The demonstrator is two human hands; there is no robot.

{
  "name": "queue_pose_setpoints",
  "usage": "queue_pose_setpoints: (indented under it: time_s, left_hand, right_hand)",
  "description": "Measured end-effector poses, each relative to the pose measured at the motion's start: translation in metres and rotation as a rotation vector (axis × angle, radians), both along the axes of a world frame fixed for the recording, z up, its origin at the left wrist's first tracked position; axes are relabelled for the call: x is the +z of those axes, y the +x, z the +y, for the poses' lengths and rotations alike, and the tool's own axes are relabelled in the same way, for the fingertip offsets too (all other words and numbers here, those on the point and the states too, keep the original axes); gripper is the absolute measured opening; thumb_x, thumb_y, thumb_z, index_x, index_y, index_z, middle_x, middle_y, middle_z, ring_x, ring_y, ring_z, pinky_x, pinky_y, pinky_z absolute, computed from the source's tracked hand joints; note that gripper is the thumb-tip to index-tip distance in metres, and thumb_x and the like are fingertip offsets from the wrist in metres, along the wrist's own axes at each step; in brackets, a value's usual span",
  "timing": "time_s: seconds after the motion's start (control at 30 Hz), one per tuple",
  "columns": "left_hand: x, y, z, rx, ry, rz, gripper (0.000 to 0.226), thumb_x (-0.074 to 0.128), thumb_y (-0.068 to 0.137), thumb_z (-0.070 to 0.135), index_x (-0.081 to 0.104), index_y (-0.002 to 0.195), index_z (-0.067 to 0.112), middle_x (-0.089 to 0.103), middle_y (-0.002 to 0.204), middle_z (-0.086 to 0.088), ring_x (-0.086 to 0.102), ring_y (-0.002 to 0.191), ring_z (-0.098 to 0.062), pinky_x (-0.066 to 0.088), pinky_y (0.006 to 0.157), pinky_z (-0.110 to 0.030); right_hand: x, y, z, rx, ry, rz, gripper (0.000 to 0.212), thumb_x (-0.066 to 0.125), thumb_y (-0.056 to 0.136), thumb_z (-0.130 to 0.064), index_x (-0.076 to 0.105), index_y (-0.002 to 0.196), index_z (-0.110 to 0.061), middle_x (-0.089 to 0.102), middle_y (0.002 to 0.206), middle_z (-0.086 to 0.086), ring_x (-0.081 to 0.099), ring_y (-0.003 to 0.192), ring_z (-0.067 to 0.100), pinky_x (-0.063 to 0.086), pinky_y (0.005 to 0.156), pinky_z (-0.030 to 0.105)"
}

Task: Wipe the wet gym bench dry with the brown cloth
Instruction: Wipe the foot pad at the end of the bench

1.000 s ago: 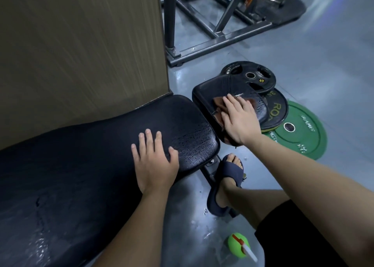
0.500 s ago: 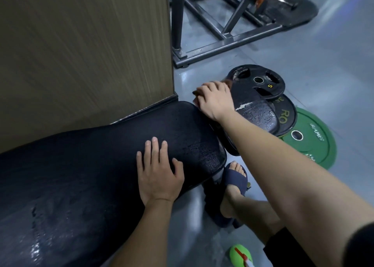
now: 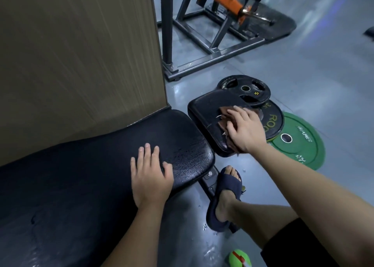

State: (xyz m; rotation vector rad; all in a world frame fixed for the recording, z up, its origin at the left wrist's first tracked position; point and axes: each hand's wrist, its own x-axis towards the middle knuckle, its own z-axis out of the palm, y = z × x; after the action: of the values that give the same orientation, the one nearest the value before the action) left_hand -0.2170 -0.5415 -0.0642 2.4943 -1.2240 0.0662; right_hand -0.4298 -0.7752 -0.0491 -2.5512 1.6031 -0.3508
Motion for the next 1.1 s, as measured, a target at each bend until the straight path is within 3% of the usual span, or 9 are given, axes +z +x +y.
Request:
queue_pose_setpoints:
  time_s: [0.13,0.27,0.37,0.5,0.63,0.73,0.83,0.97,1.1]
  left_hand:
    - [-0.003,-0.002,-0.002,0.016,0.048,-0.013,0.062,0.039,0.089,0.033,0.054,0.146,0.011,0.044,0.159,-0.009,0.033,0.151,-0.024,0.021,0.125,-0.050]
    - [-0.005,-0.003,-0.003,0.014,0.049,-0.030,0.062,0.041,0.089,0.033,0.055,0.145,0.012,0.043,0.160,-0.009,0.031,0.152,-0.024,0.022,0.125,-0.051]
    - [-0.005,-0.001,-0.005,0.017,0.039,-0.037,0.061,0.041,0.089,0.036,0.057,0.143,0.012,0.044,0.159,-0.009,0.032,0.152,-0.023,0.023,0.125,-0.050]
    - [-0.004,-0.001,-0.007,0.025,0.032,-0.034,0.060,0.041,0.088,0.037,0.060,0.140,0.013,0.046,0.158,-0.007,0.035,0.151,-0.022,0.021,0.125,-0.048]
    - [0.001,0.001,-0.005,0.023,0.012,0.046,0.063,0.036,0.087,0.039,0.059,0.141,0.016,0.045,0.159,-0.003,0.032,0.152,-0.018,0.018,0.127,-0.044]
    - [0.002,0.004,-0.001,0.003,-0.042,0.077,0.064,0.036,0.086,0.040,0.062,0.139,0.015,0.048,0.156,-0.005,0.036,0.150,-0.020,0.020,0.126,-0.044]
    - [0.007,0.007,0.003,-0.050,0.000,0.100,0.069,0.030,0.088,0.044,0.056,0.145,0.016,0.041,0.161,-0.004,0.030,0.153,-0.019,0.016,0.127,-0.044]
    - [0.011,0.006,0.007,-0.083,0.085,0.092,0.071,0.021,0.091,0.044,0.045,0.153,0.017,0.031,0.166,-0.004,0.020,0.157,-0.019,0.011,0.128,-0.044]
    - [0.010,0.005,0.007,-0.090,0.092,0.070,0.072,0.020,0.092,0.044,0.045,0.153,0.014,0.032,0.166,-0.007,0.022,0.156,-0.021,0.013,0.128,-0.046]
  right_hand:
    - [0.003,0.036,-0.050,-0.208,0.080,0.055,0.056,0.035,0.100,-0.047,0.045,0.148,-0.021,0.037,0.162,0.009,0.033,0.144,0.041,0.023,0.120,0.051]
    - [0.009,0.099,-0.080,-0.318,0.137,0.101,0.054,0.037,0.099,-0.041,0.051,0.138,-0.007,0.045,0.147,0.022,0.039,0.133,0.047,0.026,0.115,0.058]
    - [0.012,0.143,-0.070,-0.229,0.113,0.142,0.053,0.036,0.096,-0.040,0.060,0.129,-0.007,0.051,0.142,0.022,0.040,0.132,0.045,0.023,0.117,0.058]
    - [0.005,0.167,-0.036,0.089,0.058,0.229,0.046,0.042,0.094,-0.042,0.063,0.125,-0.015,0.057,0.136,0.013,0.043,0.128,0.040,0.026,0.115,0.054]
    - [0.008,0.146,-0.043,0.320,0.099,0.197,0.050,0.037,0.104,-0.048,0.048,0.148,-0.026,0.045,0.155,0.004,0.032,0.144,0.036,0.020,0.122,0.049]
    - [0.009,0.104,-0.043,0.156,0.148,0.091,0.061,0.023,0.101,-0.057,0.040,0.152,-0.030,0.038,0.162,0.001,0.029,0.149,0.033,0.019,0.124,0.049]
    - [0.005,0.048,-0.016,-0.090,0.136,0.042,0.058,0.028,0.104,-0.053,0.038,0.154,-0.025,0.032,0.165,0.006,0.023,0.150,0.039,0.015,0.125,0.052]
    - [0.012,0.011,0.026,-0.066,0.219,0.114,0.056,0.028,0.107,-0.052,0.030,0.159,-0.031,0.021,0.170,0.004,0.013,0.154,0.042,0.007,0.126,0.055]
    - [0.002,0.010,0.060,0.022,0.146,0.142,0.059,0.025,0.105,-0.053,0.034,0.159,-0.030,0.028,0.168,0.004,0.018,0.153,0.043,0.009,0.124,0.058]
